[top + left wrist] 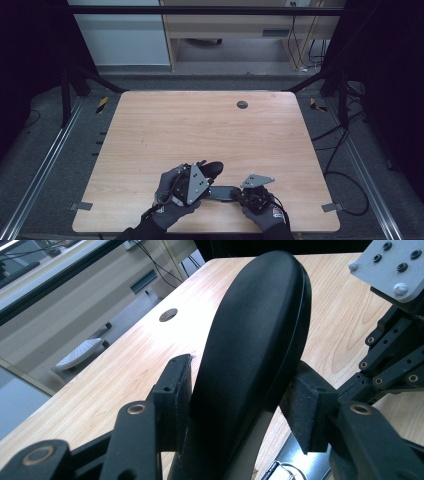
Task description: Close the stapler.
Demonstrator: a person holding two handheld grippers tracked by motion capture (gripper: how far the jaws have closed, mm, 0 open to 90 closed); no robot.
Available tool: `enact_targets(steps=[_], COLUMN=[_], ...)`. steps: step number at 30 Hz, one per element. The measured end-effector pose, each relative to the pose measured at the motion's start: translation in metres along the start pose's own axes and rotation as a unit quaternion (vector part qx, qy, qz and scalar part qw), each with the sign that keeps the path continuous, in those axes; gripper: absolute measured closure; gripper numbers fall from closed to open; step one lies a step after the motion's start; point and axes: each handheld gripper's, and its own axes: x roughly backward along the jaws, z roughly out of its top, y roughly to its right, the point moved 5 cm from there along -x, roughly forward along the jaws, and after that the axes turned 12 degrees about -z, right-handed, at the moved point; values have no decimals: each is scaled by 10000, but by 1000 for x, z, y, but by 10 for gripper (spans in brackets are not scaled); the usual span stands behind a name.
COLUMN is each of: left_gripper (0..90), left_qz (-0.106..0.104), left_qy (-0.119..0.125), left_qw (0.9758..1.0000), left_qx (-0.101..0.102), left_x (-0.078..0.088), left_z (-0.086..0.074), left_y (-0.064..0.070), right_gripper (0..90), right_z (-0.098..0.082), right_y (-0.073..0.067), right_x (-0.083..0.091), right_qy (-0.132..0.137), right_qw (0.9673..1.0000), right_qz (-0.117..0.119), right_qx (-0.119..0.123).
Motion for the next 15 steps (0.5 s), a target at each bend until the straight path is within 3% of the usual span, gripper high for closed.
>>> enact_targets(steps=[15], left_gripper=[483], left_qz=[-31], left_qy=[-71], left_qw=[9999], left_qx=[-97], left_x=[-5], left_z=[-1], left_y=[4], right_gripper=[900], right_z=[0], right_y=[0], right_x=[0], right_qy=[3], right_qw=[10000], right_qz=[4], right_qx=[1])
